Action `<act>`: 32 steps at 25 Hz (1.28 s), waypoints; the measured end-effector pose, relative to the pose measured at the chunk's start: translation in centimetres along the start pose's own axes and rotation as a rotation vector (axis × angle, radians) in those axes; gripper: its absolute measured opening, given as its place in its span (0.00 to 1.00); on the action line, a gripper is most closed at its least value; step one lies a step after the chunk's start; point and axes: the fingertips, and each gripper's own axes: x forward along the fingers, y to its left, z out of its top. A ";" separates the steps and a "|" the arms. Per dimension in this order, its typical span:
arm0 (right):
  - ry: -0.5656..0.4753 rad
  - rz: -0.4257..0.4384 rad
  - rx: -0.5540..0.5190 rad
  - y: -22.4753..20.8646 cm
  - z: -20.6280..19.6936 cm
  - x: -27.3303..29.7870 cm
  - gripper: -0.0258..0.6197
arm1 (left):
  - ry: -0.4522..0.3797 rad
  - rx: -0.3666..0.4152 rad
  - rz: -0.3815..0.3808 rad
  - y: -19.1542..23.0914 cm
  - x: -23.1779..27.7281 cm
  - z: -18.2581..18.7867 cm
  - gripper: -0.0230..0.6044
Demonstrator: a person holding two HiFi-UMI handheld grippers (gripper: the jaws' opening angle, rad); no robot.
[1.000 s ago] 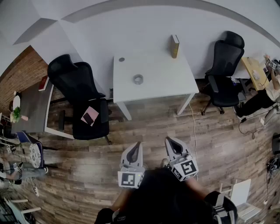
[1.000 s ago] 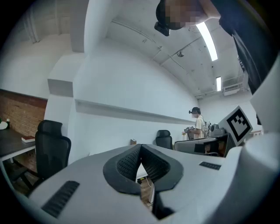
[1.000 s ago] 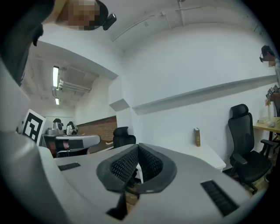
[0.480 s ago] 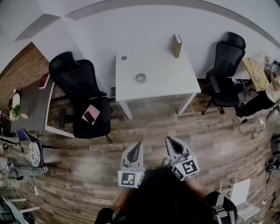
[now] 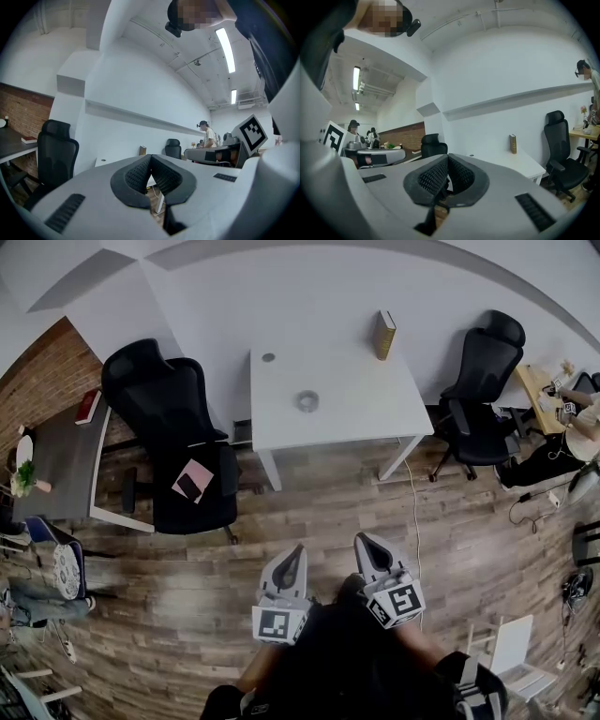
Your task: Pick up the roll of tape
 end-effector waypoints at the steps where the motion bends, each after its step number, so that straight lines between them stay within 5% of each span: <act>1: 0.007 -0.006 -0.004 0.3 -0.3 0.1 0.06 | -0.001 -0.003 -0.003 0.3 -0.2 -0.1 0.08; 12: 0.032 0.004 -0.003 -1.3 -1.7 6.2 0.06 | 0.024 -0.029 0.027 4.9 3.4 -1.1 0.08; 32: 0.011 0.078 -0.011 -16.3 2.7 26.6 0.06 | 0.084 0.092 0.068 14.6 26.8 1.5 0.08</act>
